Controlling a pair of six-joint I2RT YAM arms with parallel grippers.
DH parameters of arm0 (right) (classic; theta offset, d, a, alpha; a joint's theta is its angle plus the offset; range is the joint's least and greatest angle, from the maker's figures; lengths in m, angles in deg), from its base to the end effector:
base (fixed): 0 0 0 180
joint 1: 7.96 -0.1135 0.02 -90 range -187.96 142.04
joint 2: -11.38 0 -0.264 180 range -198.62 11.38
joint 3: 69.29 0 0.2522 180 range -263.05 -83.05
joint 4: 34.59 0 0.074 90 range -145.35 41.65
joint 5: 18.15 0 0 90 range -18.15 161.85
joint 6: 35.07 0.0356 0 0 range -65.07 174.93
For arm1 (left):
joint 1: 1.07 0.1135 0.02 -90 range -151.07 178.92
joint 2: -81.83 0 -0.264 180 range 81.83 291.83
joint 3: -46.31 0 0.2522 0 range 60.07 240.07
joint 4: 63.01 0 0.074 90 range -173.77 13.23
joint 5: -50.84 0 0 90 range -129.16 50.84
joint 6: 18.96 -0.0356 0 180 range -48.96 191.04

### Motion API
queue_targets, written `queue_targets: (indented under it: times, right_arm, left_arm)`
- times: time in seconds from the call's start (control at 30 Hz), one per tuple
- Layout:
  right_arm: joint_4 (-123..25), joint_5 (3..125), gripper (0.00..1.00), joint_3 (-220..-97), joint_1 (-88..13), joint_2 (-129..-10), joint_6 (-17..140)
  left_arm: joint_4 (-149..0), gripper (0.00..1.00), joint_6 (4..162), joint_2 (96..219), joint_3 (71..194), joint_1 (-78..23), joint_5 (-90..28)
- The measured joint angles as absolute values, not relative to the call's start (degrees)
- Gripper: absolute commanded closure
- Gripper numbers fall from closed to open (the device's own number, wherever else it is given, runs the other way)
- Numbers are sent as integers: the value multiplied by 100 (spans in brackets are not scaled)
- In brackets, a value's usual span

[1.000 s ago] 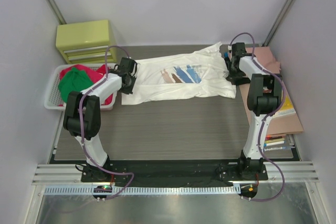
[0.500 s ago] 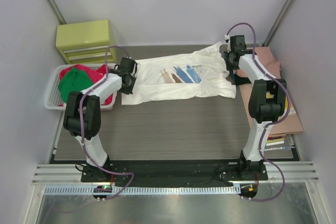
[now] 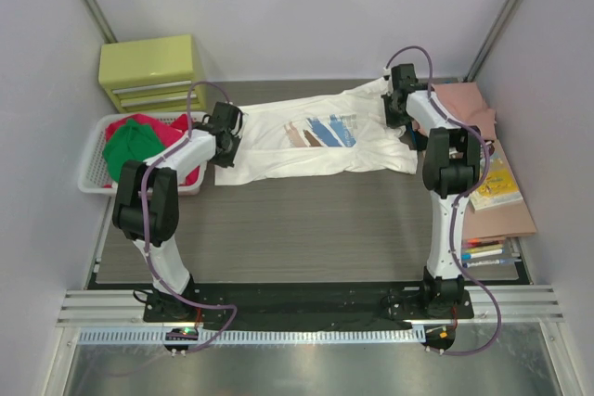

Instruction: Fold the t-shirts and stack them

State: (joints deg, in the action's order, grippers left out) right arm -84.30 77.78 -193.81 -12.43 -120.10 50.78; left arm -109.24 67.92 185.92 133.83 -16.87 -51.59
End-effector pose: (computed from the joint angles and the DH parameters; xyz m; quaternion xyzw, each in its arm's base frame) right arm 0.5041 0.0357 0.1893 -0.0571 0.9551 -0.0488 0.2865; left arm 0.3636 -0.0949 0.2009 0.1337 0.9573 0.0788 0.2440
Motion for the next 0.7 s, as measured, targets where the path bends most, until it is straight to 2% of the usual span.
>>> queue_targets:
  times: [0.13,0.4,0.7]
  right_arm:
    - [-8421,7723,99,-19051,-1284,-11885,5078]
    - [-7981,7789,99,-17381,-1741,-10985,5076]
    - [-7662,8069,99,-16920,-1833,-10723,5076]
  left_arm:
    - [-10922,100,6779,18592,13383,-1687,-5161]
    - [-10922,100,6777,18592,13383,-1687,-5161]
    - [-10922,100,6766,18592,13383,-1693,-5159]
